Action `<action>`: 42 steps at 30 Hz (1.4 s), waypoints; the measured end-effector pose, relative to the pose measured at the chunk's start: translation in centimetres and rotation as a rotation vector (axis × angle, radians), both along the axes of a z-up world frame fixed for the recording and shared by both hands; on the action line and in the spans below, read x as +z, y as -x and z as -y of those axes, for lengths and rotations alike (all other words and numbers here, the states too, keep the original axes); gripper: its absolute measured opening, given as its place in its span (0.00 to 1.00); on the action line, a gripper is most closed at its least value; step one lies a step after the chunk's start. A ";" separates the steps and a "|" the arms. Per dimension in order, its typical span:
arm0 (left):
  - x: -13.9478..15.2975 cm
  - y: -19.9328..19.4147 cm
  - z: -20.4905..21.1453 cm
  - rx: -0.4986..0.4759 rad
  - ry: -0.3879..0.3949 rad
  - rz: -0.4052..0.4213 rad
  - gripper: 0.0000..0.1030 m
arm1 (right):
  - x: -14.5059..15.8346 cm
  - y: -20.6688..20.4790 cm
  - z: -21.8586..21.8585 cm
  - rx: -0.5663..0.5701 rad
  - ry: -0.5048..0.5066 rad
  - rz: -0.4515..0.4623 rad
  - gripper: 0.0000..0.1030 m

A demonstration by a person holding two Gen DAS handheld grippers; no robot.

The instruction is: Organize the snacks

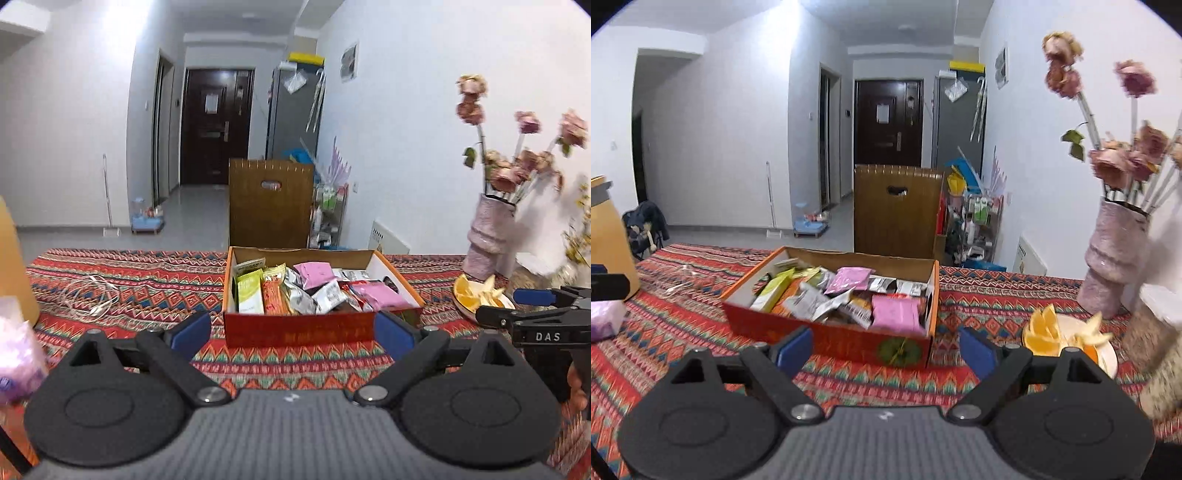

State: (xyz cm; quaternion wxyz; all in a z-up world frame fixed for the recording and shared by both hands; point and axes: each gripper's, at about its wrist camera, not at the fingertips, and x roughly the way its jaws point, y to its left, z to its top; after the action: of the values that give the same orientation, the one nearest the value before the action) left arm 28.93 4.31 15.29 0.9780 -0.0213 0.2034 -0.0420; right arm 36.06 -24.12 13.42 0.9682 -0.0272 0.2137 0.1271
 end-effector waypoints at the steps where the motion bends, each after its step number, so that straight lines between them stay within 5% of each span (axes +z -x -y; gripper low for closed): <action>1: -0.5 1.4 0.2 0.003 -0.005 0.013 0.94 | -0.5 1.6 0.1 0.004 -0.005 0.011 0.85; 13: -9.3 15.7 1.6 0.074 0.009 0.023 0.95 | -9.2 17.5 -0.4 0.025 -0.041 0.037 0.88; 23: -10.7 27.3 1.7 0.129 -0.060 0.053 0.98 | -11.5 28.9 -1.1 0.017 -0.021 0.036 0.89; 28: -10.0 32.1 2.8 0.099 -0.125 0.118 0.98 | -10.7 35.2 -0.8 0.024 -0.101 0.083 0.93; 33: -9.4 34.4 3.9 0.051 -0.160 0.193 0.98 | -10.2 37.1 -0.3 0.011 -0.130 0.086 0.93; 42: -9.2 34.6 3.7 0.068 -0.132 0.207 0.98 | -9.8 37.3 -0.8 0.024 -0.102 0.101 0.93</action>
State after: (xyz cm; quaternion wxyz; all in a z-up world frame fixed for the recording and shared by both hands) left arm -5.68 0.57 6.14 0.9939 0.0409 0.1028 0.0025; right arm -1.24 -23.36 3.62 0.9763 0.0130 0.1575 0.1479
